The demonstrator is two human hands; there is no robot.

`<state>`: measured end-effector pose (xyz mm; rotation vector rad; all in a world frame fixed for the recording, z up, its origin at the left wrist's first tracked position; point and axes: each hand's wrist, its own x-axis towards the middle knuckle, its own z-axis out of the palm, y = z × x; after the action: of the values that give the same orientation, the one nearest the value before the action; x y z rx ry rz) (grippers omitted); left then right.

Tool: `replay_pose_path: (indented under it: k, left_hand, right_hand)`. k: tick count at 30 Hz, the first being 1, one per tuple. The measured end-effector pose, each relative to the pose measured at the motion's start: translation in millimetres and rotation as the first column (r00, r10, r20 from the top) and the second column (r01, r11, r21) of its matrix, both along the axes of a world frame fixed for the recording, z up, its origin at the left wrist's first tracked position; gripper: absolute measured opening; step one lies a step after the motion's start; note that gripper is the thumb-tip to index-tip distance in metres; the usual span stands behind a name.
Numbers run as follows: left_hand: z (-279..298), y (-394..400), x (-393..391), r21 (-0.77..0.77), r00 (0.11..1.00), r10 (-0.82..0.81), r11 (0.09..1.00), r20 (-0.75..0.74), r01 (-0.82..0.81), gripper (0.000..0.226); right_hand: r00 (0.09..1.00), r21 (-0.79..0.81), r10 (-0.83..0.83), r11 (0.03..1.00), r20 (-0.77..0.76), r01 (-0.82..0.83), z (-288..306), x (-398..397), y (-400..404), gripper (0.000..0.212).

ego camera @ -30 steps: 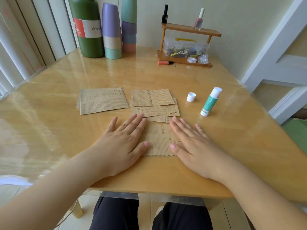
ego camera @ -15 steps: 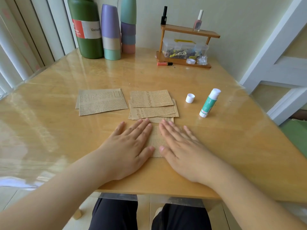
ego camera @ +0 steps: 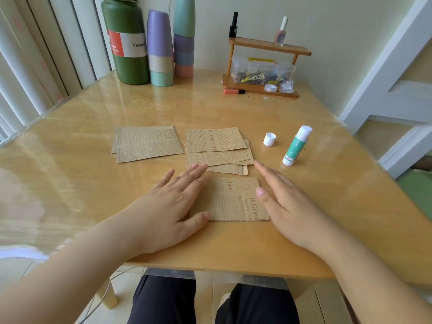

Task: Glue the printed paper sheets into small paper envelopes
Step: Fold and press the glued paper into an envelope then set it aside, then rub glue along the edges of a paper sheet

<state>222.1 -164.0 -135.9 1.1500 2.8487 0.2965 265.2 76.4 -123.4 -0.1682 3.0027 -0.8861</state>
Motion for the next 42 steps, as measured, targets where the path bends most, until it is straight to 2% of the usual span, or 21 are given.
replay_pose_path:
  k: [5,9,14,19,24,26,27,29,31,32,34,36,40,42]
  left_hand:
    - [-1.8,2.4,2.3,-0.004,0.998,-0.034,0.999,0.054,0.034,0.088]
    - [-1.9,-4.3,20.2,0.008,0.999,-0.043,0.999,0.011,0.043,0.088]
    - [-7.3,-16.7,44.1,0.029,0.988,-0.068,0.997,-0.14,0.073,0.081]
    - [-16.1,-28.6,54.7,0.076,0.962,-0.136,0.985,-0.239,0.158,0.059]
    - [-7.1,-42.8,51.1,0.221,0.968,-0.196,0.948,-0.155,0.227,0.035]
    - [1.3,-45.2,48.2,0.317,0.991,-0.123,0.939,-0.053,0.133,0.031]
    - [8.5,-45.6,47.2,0.381,0.999,-0.045,0.924,0.028,0.031,0.024]
    - [21.7,-44.9,41.3,0.491,0.976,0.1,0.851,0.195,-0.185,0.007]
    - [30.9,-42.7,30.7,0.591,0.911,0.117,0.727,0.395,-0.35,0.01]
    - [34.6,-41.3,24.7,0.626,0.86,0.076,0.654,0.505,-0.425,0.017]
    - [37.2,-41.2,10.8,0.655,0.758,0.001,0.503,0.653,-0.565,0.029]
    - [35.9,-44.9,-3.5,0.651,0.701,-0.007,0.379,0.713,-0.658,0.032]
    - [27.7,-56.2,-37.0,0.618,0.643,0.083,0.21,0.761,-0.758,0.015]
    - [24.1,-62.7,-53.3,0.608,0.624,0.18,0.138,0.76,-0.781,0.019]
  right_hand:
    - [0.999,0.01,0.031,0.999,-0.01,-0.031,-5.6,3.9,-4.4,0.05]
    - [0.999,-0.104,0.024,0.994,-0.026,-0.027,0.0,14.7,-5.8,0.046]
    - [0.999,-0.209,0.016,0.978,-0.034,-0.023,6.0,29.8,-3.8,0.037]
    - [0.999,-0.374,0.027,0.927,0.032,-0.013,8.5,38.1,-3.9,0.03]
    - [0.998,-0.383,0.049,0.923,0.042,-0.03,5.4,40.4,-4.5,0.028]
    - [0.989,-0.381,0.132,0.919,0.065,-0.098,11.1,42.2,-7.1,0.05]
    - [0.977,-0.397,0.195,0.906,0.087,-0.146,14.4,41.9,-10.4,0.063]
    - [0.943,-0.488,0.321,0.838,0.081,-0.243,18.0,38.0,-16.8,0.082]
    - [0.921,-0.576,0.381,0.771,0.075,-0.272,20.5,28.0,-25.7,0.082]
    - [0.931,-0.578,0.358,0.775,0.071,-0.254,19.0,21.1,-31.1,0.071]
    - [0.976,-0.535,0.215,0.828,0.024,-0.169,13.0,2.4,-43.7,0.037]
    - [0.996,-0.539,0.085,0.838,-0.021,-0.083,7.2,-20.2,-56.4,0.014]
    - [1.0,-0.599,0.016,0.8,-0.008,-0.017,10.6,-63.2,-76.1,0.015]
    - [0.998,-0.611,-0.065,0.791,-0.027,0.035,16.1,-82.3,-76.8,0.019]
